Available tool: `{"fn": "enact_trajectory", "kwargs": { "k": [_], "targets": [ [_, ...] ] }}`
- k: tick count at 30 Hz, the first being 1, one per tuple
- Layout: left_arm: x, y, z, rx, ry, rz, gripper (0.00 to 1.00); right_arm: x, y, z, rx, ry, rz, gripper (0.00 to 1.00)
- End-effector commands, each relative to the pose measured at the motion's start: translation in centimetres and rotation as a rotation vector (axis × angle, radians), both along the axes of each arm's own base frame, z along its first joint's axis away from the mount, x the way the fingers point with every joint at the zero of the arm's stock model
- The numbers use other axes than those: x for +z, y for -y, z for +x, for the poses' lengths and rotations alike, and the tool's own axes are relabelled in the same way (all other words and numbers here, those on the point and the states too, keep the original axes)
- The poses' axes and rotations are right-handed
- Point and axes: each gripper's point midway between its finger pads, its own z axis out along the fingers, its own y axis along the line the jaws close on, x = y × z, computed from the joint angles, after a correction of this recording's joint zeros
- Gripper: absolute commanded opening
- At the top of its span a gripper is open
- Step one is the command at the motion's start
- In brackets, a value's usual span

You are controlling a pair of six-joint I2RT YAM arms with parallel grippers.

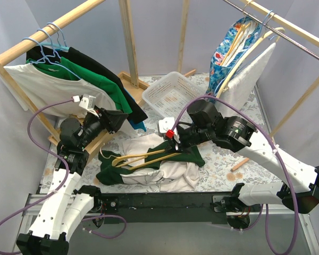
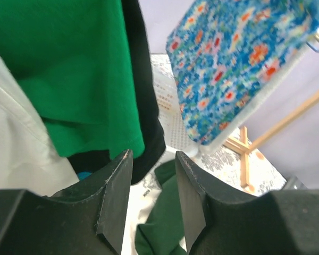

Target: Remove the t-shirt from the hanger

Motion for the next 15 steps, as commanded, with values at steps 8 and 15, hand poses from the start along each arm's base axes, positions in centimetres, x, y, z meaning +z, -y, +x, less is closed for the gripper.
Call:
{"fn": "enact_trajectory", "kwargs": {
  "k": [8, 15],
  "targets": [
    [0.0, 0.4, -4.7, -0.1, 0.098, 0.035, 0.36, 4.9, -2.1, 3.7, -0.151, 0.13, 0.174, 0.01],
    [0.6, -0.8, -4.4, -0.007, 0.109, 0.022, 0.36, 4.7, -0.5, 4.5, -0.236, 0.148, 0.176, 0.01]
  ]
}}
